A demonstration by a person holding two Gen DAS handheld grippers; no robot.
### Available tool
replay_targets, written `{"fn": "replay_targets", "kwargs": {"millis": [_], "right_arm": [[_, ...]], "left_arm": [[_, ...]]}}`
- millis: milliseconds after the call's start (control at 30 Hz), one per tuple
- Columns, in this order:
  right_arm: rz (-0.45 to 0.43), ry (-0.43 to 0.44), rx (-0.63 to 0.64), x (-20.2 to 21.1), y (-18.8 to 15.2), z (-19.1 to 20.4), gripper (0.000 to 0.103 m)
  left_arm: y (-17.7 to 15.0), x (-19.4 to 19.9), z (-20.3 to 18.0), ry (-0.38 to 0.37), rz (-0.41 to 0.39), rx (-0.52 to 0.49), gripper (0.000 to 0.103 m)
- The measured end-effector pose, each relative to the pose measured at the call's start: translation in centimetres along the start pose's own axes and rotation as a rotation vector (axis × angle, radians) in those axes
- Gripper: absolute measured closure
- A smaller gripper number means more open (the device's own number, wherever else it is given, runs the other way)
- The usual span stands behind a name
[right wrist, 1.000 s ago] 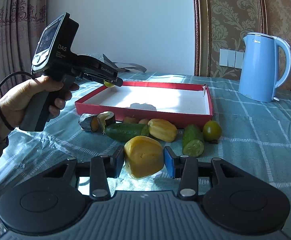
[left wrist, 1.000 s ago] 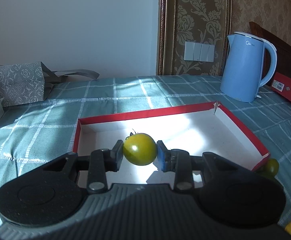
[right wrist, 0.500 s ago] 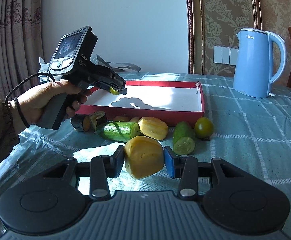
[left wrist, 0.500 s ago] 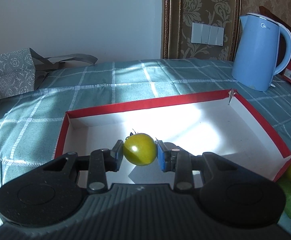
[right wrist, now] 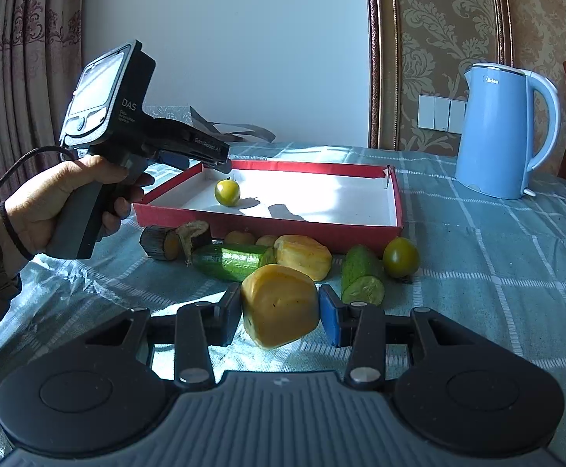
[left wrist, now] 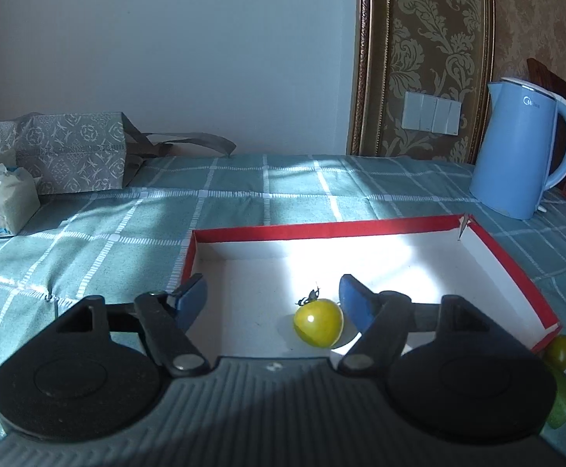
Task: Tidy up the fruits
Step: 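Carry the tomato into the red tray and open the left gripper while the right gripper lifts the potato, then lower the potato chunk into the tray and open the right gripper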
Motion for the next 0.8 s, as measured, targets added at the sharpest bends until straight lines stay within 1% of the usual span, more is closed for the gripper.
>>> {"fn": "replay_targets", "kwargs": {"millis": [33, 100, 133, 267, 333, 433, 567, 700, 800], "right_arm": [[-0.004, 0.000, 0.007, 0.0, 0.2, 0.1, 0.062], [-0.014, 0.006, 0.010, -0.1, 0.8, 0.2, 0.062], [-0.019, 0.010, 0.009, -0.2, 1.1, 0.2, 0.062], [-0.038, 0.006, 0.023, -1.1, 2.9, 0.3, 0.062], [-0.050, -0.005, 0.034, -1.6, 4.0, 0.3, 0.062], [-0.073, -0.001, 0.013, -2.5, 5.7, -0.3, 0.062], [-0.110, -0.011, 0.003, -4.2, 8.2, -1.0, 0.062], [-0.128, -0.006, -0.002, -6.7, 10.7, -1.0, 0.062], [-0.122, -0.008, -0.008, -8.8, 12.0, -1.2, 0.062]], "left_arm": [[0.0, 0.9, 0.7, 0.033, -0.033, 0.024, 0.018], [-0.1, 2.5, 2.1, 0.091, -0.096, 0.061, 0.018], [-0.1, 3.0, 2.8, 0.108, -0.119, 0.077, 0.018], [0.2, 4.0, 4.6, 0.131, -0.181, 0.155, 0.016], [0.3, 4.5, 5.3, 0.142, -0.212, 0.166, 0.015], [0.2, 5.1, 5.8, 0.162, -0.232, 0.155, 0.011], [0.0, 5.3, 5.6, 0.156, -0.235, 0.154, 0.009], [0.0, 5.8, 5.4, 0.203, -0.261, 0.126, 0.008], [0.0, 6.0, 5.4, 0.215, -0.269, 0.126, 0.006]]}}
Point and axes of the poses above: each gripper's, at about its wrist camera, not at the fingertips, and x roughly against the way its jaws point, z to its left, y to its top, the point moved 7 cm from there along -x, roughly the way its jaws point, and after that the axes turned 5 degrees about -x, right-handed, at the moved point
